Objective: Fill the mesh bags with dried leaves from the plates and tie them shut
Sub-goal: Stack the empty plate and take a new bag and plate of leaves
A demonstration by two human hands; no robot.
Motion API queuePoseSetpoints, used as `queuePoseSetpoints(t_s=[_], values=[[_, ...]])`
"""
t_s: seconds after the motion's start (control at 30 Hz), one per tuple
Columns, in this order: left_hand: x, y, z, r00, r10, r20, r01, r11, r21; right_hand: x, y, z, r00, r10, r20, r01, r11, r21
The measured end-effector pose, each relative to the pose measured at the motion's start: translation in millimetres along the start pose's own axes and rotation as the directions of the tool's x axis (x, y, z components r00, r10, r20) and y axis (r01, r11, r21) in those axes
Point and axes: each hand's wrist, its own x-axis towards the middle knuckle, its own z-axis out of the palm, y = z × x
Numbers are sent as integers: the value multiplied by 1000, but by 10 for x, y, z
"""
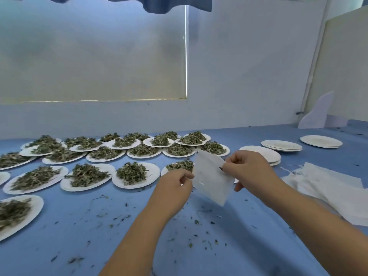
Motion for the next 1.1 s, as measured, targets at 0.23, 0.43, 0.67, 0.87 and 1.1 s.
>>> queuePoseSetpoints(t_s=[0.23, 0.43, 0.67, 0.87, 1.1], values=[[-495, -474, -918, 965, -232, -124, 239, 970, 45, -46, -288, 979, 980, -77, 186, 69, 996, 50], [-933, -853, -1806, 848, -437, -300, 471, 881, 46, -233, -452, 1835, 947, -149, 284, 142, 989, 43], [-1398, -1375, -2611, 580, -525, -623, 712, 699, 73, -307, -233, 2083, 931, -83, 355, 13, 981, 195], [-1444, -1691, -2991, 343, -828, -444, 917, 397, -32, -268, -155, 2012, 909, -73, 411, -22, 975, 221], [-1363, -1747, -3090, 266, -921, -285, 958, 286, -29, -263, -150, 2001, 891, -90, 444, 7, 983, 186]])
